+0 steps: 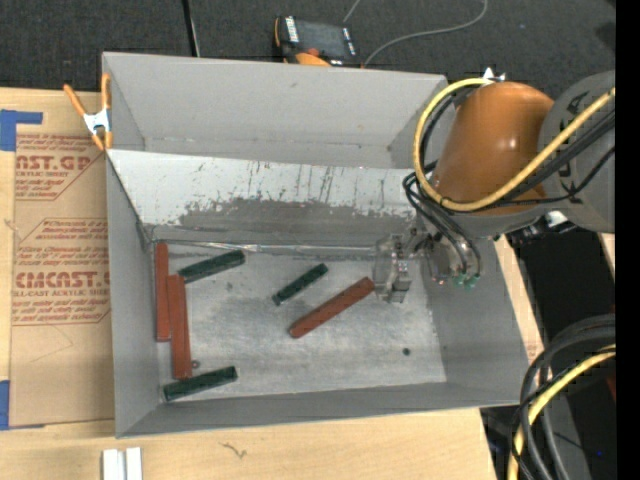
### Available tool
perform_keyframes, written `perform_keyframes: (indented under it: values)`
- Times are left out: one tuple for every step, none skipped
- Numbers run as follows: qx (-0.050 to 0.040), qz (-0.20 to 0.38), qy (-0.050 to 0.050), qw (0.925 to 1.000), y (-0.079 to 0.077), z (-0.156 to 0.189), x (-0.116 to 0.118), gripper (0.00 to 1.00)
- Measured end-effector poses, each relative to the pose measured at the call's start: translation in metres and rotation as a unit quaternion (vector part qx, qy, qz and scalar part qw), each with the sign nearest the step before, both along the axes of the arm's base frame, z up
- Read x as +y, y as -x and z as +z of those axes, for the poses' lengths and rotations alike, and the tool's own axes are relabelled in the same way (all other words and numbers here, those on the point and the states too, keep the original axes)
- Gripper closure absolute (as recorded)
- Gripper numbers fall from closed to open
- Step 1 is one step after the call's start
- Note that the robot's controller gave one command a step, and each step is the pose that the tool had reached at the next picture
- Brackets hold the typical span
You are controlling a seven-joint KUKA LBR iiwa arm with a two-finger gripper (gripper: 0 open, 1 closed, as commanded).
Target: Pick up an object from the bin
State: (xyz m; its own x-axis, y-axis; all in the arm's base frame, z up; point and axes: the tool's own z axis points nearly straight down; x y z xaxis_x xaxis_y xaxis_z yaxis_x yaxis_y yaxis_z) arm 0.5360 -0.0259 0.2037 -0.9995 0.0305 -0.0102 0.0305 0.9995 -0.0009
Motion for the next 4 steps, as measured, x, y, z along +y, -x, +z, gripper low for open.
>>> perform_keyframes:
  values:
    - [0.0039, 0.000, 0.000, 1.0000, 0.001, -0.005, 0.001, 0.00]
    - [0.0066, 0.012, -0.003, 0.9999, -0.042, -0.108, 0.110, 0.00]
    - [0.0056, 0.058, 0.000, 0.9983, -0.045, -0.135, 0.073, 0.00]
    - [0.0043, 0.059, 0.000, 0.9983, -0.046, -0.133, 0.075, 1.00]
